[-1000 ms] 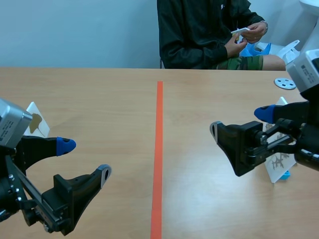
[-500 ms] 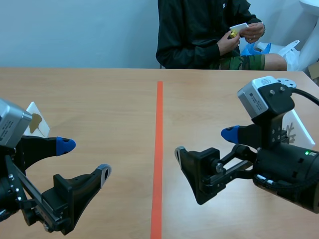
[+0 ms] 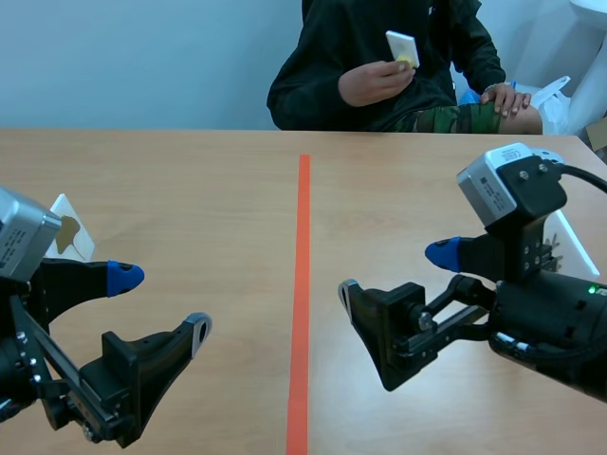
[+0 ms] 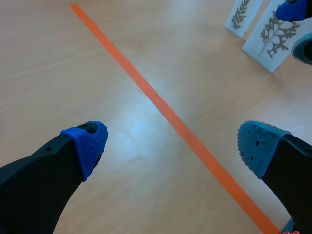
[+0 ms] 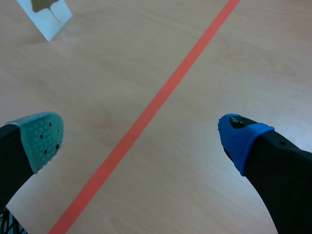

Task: Sort the leaf by its shape. The table is split by an orange tape line. A compound leaf with several leaflets goes to the left side, a simple leaf with one blade goes to the right side. Return to the home posture when a red brick is placed on the table.

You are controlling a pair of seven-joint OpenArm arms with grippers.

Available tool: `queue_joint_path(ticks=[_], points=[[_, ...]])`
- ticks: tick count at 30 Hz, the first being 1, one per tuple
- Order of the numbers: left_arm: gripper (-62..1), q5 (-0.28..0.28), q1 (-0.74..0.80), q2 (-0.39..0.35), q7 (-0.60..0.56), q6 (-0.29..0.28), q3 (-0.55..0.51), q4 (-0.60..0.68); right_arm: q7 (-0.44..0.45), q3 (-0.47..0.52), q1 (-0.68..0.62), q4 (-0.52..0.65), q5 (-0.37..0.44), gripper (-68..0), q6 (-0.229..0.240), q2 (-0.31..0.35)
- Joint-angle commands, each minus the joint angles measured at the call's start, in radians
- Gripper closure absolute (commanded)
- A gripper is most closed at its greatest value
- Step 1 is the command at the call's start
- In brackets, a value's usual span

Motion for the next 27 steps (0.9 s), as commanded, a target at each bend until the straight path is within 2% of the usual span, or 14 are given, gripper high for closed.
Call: queue_joint_path(ticks=[1, 9, 27], points=[[-57.2, -0.006, -0.006, 0.005, -0.014, -0.002, -0.007, 0.026, 0.010, 0.007, 0.006, 0.005, 0.006, -67.9, 0.003, 0.022], [-57.2, -0.006, -0.006, 0.005, -0.014, -0.002, -0.007, 0.026, 0.032, 0.006, 0.006, 0.005, 0.008, -67.9, 0.003, 0.100], [-57.2, -0.006, -0.006, 0.005, -0.014, -0.002, -0.007, 0.026, 0.056, 0.000, 0.009, 0.005, 0.007, -67.9, -0.001, 0.099]])
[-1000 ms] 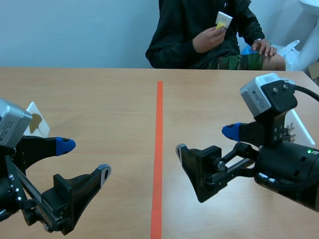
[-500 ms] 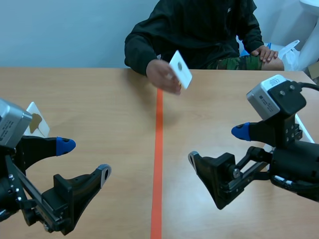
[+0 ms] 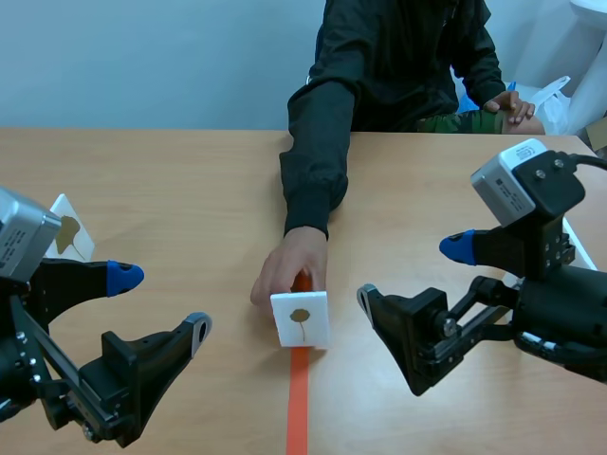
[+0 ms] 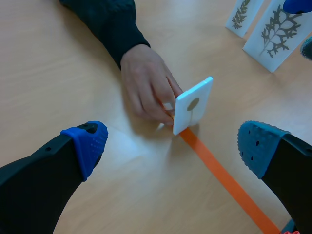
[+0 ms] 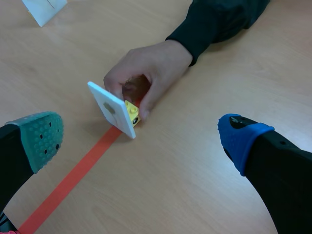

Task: Sort the leaf by its shape. The table is split by an orange tape line. A compound leaf with several leaflets goes to the left side, a simple leaf with one blade goes to the right side. Return to the home posture when a red brick is placed on the table.

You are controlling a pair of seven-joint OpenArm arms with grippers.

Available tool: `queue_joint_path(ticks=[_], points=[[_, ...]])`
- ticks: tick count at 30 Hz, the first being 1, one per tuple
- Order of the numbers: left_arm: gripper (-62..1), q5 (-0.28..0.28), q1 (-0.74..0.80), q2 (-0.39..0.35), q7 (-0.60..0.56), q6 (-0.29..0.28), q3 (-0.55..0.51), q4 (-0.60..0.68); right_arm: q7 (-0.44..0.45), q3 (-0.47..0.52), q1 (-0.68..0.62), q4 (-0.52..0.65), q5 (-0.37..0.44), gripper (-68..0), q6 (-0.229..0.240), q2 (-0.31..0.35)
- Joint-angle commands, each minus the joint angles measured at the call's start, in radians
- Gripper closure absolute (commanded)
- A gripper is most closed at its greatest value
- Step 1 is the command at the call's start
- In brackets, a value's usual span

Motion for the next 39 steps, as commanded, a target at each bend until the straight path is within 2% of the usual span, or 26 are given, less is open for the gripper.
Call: queue_joint_path(ticks=[1, 36, 39], points=[[-57.2, -0.006, -0.006, 0.005, -0.014, -0.002, -0.007, 0.026, 0.018, 0.000, 0.009, 0.005, 0.007, -67.9, 0.000, 0.000], [-56.8, -0.010, -0.003, 0.022, 0.005, -0.006, -0.007, 0.025, 0.018, 0.000, 0.006, 0.005, 0.008, -67.9, 0.001, 0.000], [-56.8, 0.010, -0.017, 0.021, 0.017, -0.008, -0.007, 0.025, 0.018, 0.000, 0.006, 0.005, 0.008, -67.9, 0.001, 0.001]])
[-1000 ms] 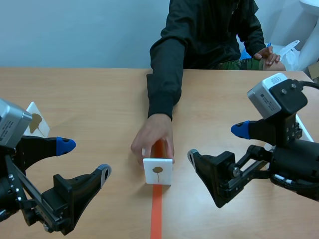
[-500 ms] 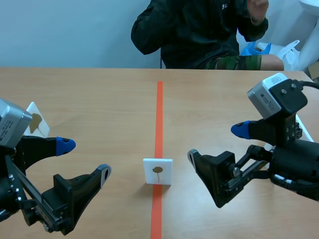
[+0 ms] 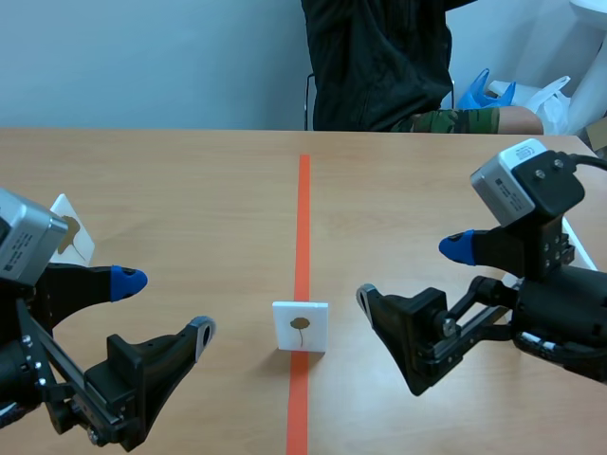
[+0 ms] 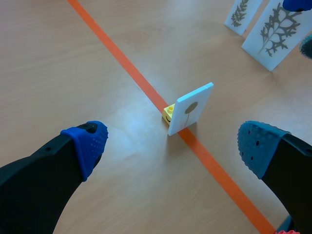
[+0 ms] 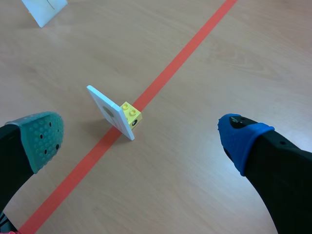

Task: Sort the leaf by its shape. The table is split by an orange tape line. A compound leaf with several leaflets goes to the left side, a simple leaf with one blade goes to the right side. Return to the home posture when a red brick is placed on the table.

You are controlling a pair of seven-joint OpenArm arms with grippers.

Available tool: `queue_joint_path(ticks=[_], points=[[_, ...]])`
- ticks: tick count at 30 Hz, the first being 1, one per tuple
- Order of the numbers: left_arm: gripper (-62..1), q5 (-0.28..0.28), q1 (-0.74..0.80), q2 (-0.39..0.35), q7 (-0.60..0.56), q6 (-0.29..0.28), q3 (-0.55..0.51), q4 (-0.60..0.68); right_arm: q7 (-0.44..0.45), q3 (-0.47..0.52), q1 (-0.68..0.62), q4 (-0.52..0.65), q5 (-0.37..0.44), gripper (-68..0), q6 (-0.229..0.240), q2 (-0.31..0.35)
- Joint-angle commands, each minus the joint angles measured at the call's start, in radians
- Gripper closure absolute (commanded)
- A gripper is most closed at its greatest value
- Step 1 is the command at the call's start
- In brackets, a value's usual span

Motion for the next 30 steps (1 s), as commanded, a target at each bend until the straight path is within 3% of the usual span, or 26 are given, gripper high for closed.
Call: queue_joint_path(ticks=[1, 7, 10, 17, 20, 30], points=[[-56.8, 0.010, -0.015, 0.002, -0.001, -0.009, -0.007, 0.025, 0.018, 0.000, 0.006, 0.005, 0.008, -67.9, 0.001, 0.003], [-56.8, 0.013, -0.020, 0.002, -0.018, -0.082, 0.002, 0.025, 0.017, 0.007, 0.006, 0.005, 0.008, -67.9, 0.000, 0.003], [-56.8, 0.034, -0.047, 0.002, -0.025, -0.085, 0.018, 0.010, 0.018, 0.007, 0.006, 0.005, 0.010, -67.9, 0.000, 0.003], [-56.8, 0.035, -0.152, 0.002, -0.063, -0.092, 0.075, -0.124, 0.018, 0.007, 0.006, 0.005, 0.011, -67.9, 0.000, 0.003], [-56.8, 0.042, -0.202, 0.003, -0.096, -0.124, 0.103, -0.185, 0.018, 0.011, 0.009, 0.005, 0.011, -67.9, 0.000, 0.003], [-56.8, 0.214, -0.356, 0.003, -0.243, -0.146, 0.243, -0.348, 0.018, 0.069, 0.009, 0.005, 0.011, -67.9, 0.000, 0.003]])
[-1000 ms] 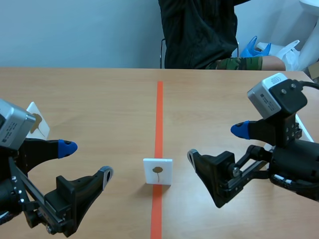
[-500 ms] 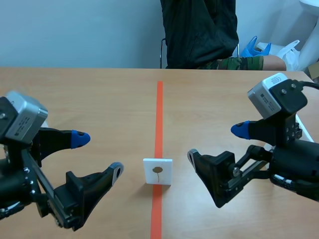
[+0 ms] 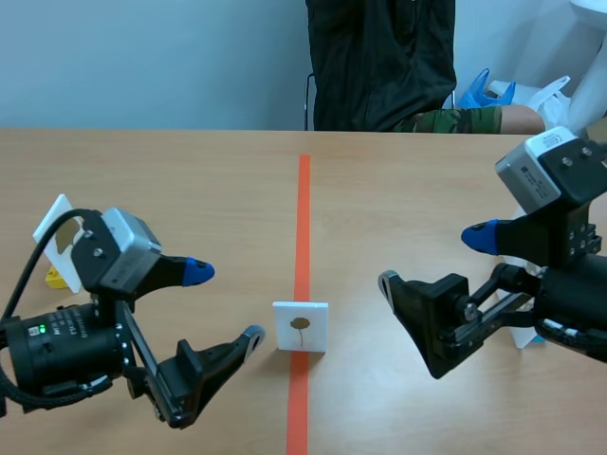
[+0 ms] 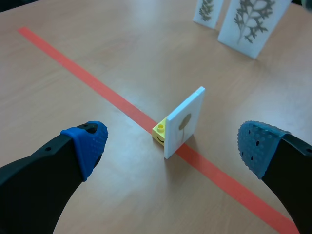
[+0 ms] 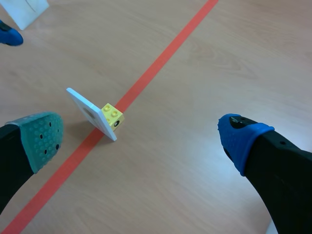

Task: Sort the leaf by its shape. The table is split by an orange tape line. A compound leaf with several leaflets goes to the left side, a simple leaf with one blade goes to the right side. Return to the home posture when a red brick is placed on the table.

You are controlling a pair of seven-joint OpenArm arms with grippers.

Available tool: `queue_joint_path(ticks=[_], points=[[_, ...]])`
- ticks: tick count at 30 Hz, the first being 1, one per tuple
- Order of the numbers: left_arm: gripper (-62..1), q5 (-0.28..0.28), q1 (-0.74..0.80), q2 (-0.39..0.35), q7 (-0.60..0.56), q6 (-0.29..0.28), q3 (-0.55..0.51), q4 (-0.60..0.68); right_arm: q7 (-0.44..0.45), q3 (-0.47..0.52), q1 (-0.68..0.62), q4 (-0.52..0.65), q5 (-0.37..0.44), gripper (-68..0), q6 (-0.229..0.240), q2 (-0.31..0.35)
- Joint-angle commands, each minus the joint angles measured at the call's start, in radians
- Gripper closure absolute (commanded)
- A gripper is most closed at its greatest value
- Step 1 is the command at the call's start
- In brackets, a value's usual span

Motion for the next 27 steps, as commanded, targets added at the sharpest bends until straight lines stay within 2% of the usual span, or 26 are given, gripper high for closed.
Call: queue_joint_path(ticks=[1, 9, 13, 19, 27], points=[[-56.8, 0.010, -0.028, 0.006, -0.031, -0.002, 0.018, -0.021, 0.018, 0.013, 0.009, 0.005, 0.011, -67.9, 0.000, 0.003], [-56.8, 0.090, -0.140, 0.057, -0.132, 0.013, 0.097, -0.193, 0.017, 0.033, 0.009, 0.006, 0.014, -67.9, 0.000, 0.003], [-56.8, 0.098, -0.189, 0.090, -0.150, 0.013, 0.135, -0.267, 0.018, 0.036, 0.009, 0.006, 0.014, -67.9, 0.000, 0.003], [-56.8, 0.172, -0.272, 0.133, -0.223, 0.022, 0.201, -0.356, 0.018, 0.036, 0.009, 0.006, 0.014, -67.9, 0.000, 0.003], [-56.8, 0.185, -0.362, 0.172, -0.237, 0.089, 0.275, -0.467, 0.018, 0.036, 0.009, 0.006, 0.014, -67.9, 0.000, 0.003]])
